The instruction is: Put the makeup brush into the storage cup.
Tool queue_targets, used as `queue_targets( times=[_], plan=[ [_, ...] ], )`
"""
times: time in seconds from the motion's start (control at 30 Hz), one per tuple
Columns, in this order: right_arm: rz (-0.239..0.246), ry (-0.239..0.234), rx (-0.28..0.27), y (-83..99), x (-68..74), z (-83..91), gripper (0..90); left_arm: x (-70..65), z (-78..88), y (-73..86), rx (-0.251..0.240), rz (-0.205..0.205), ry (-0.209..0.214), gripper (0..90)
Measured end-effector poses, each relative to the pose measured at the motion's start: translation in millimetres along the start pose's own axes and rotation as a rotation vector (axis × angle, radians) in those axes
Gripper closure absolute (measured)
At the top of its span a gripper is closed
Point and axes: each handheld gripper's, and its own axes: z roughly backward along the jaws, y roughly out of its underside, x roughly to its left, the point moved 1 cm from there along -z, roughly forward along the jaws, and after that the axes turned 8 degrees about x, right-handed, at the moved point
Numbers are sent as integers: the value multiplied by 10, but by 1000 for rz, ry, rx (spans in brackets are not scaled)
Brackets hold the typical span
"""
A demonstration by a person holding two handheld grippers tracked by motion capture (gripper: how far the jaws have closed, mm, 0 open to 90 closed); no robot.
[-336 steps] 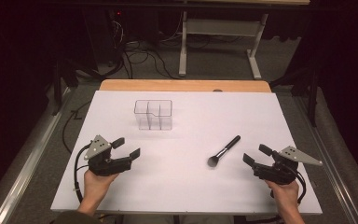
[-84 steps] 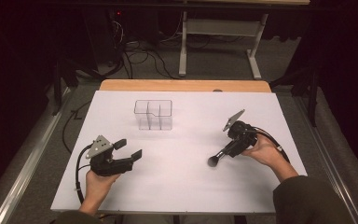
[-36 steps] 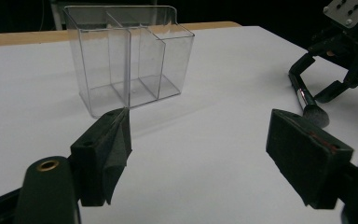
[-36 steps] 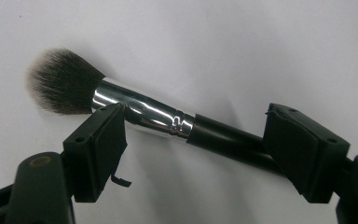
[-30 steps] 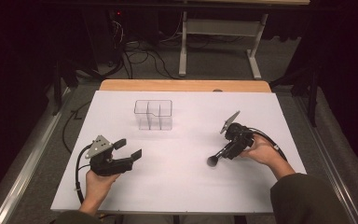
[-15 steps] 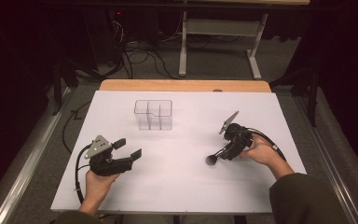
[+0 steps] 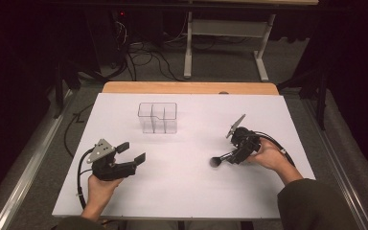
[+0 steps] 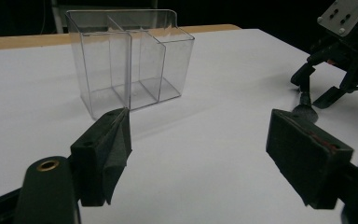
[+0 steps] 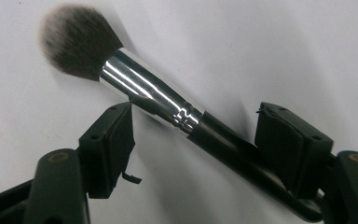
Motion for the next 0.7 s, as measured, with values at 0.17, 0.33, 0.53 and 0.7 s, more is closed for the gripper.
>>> queue_targets(
  times=[0.17,0.33,0.53,0.7],
  plan=[
    [-28,-21,1,20,-28,6,360,2,-1,0,0,1,0,223],
    [-44,-28,2,37,-41,19,416,0,-3,0,0,0,0,224],
    [-53,-41,4,46,-42,15,477,-1,-2,0,0,0,1,224],
    [-66,-38,11,50,-31,24,515,-1,-4,0,3,0,1,224]
  ],
)
